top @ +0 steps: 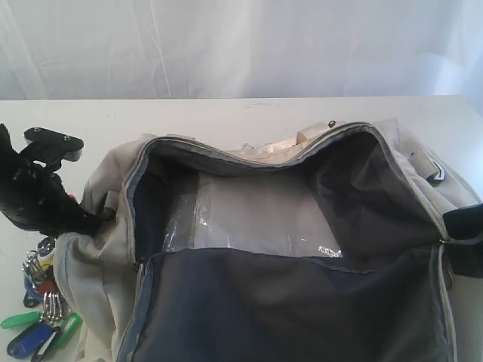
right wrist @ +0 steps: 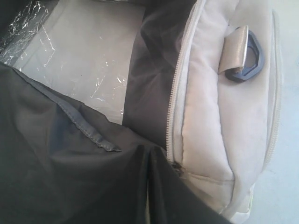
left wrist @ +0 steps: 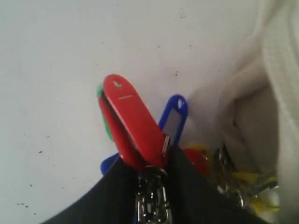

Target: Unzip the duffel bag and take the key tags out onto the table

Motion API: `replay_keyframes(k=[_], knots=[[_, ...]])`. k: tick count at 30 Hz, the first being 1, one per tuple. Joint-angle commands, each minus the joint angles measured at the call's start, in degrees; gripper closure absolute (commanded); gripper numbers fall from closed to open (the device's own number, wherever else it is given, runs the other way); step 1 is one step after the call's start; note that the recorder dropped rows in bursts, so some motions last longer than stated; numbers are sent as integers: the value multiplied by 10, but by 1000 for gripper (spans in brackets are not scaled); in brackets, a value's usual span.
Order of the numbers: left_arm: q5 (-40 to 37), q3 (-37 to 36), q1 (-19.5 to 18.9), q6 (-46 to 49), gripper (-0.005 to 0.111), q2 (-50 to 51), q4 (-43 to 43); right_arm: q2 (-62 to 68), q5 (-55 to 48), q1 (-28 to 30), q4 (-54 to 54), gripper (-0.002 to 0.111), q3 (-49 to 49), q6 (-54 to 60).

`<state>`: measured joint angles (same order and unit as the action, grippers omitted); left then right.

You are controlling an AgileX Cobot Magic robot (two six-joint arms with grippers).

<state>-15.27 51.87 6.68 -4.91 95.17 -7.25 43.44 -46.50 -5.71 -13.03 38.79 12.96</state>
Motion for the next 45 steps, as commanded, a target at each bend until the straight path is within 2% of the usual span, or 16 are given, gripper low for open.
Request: replay_keyframes(k=[1, 2, 3, 4, 5, 8, 10, 19, 25, 27, 31, 33, 37, 41, 45], knots=[[8, -4, -3, -7, 98, 9, 0, -3, 9, -3, -3, 108, -2, 2], [10, -4, -3, -7, 94, 9, 0, -3, 9, -3, -3, 108, -2, 2], [7, -4, -3, -7, 81, 8, 0, -3, 9, -3, -3, 108, -2, 2], [5, -4, -3, -7, 74, 8, 0, -3, 9, -3, -3, 108, -2, 2], [-5, -4, -3, -7, 60, 8, 0, -3, 9, -3, -3, 108, -2, 2], [-35, 8, -3, -7, 46, 8, 0, -3, 9, -3, -3, 108, -2, 2], [-78, 27, -3, -7, 41, 8, 0, -3, 9, -3, -3, 108, -2, 2], [-298, 158, -3, 29, 39, -14, 5, -3, 9, -3, -3, 108, -2, 2], [-386, 189, -3, 72, 40, -72, 11, -3, 9, -3, -3, 108, -2, 2], [-407, 190, -3, 98, 40, -104, 38, -3, 9, -3, -3, 108, -2, 2], [-441, 189, -3, 155, 43, -166, 140, -3, 9, -3, -3, 108, -2, 2], [-456, 189, -3, 186, 51, -205, 203, -3, 9, -3, -3, 108, -2, 2], [-473, 186, -3, 223, 76, -284, 278, -3, 9, -3, -3, 108, -2, 2], [-471, 163, -3, 248, 106, -369, 289, -3, 8, -3, -3, 108, -2, 2], [-454, 116, -3, 252, 107, -470, 287, -3, 8, -3, -3, 108, -2, 2]])
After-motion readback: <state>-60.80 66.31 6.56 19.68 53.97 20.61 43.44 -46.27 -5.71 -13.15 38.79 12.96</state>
